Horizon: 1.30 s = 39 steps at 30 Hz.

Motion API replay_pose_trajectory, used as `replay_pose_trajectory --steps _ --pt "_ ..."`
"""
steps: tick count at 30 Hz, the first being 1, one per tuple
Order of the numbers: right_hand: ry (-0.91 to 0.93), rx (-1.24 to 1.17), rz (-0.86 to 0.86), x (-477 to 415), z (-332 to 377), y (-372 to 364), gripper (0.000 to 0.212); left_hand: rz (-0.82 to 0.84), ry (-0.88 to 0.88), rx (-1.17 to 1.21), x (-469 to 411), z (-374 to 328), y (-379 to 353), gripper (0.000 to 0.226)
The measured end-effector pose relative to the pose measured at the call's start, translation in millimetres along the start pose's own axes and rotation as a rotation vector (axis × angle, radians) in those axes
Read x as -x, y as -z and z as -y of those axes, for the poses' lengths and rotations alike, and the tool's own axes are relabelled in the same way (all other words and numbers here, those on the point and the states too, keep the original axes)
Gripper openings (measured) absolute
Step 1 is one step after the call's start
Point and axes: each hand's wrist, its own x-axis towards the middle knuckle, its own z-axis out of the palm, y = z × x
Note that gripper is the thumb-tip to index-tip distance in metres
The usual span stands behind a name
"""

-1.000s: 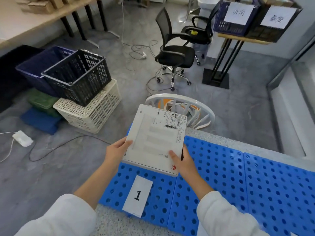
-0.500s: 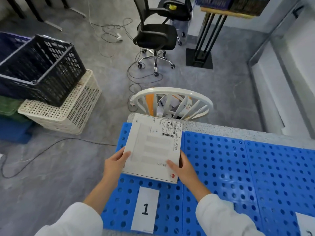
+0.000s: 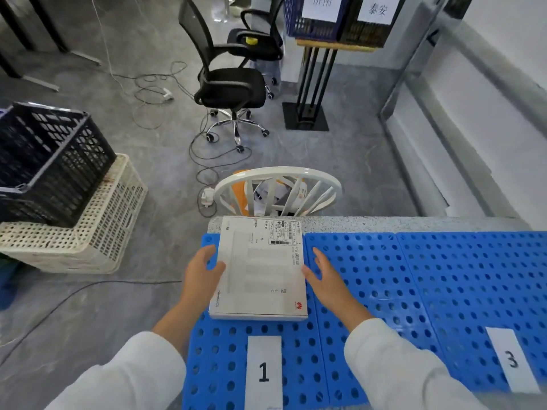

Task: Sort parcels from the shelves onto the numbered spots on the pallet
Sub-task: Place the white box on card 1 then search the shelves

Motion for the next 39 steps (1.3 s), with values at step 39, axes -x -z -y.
replay_pose_trajectory --steps 39 --pt "-0.439 0.512 -0.989 624.0 -260.7 440.9 0.063 0.686 -1.818 -0.855 616.0 -352.8 -458.3 0.036"
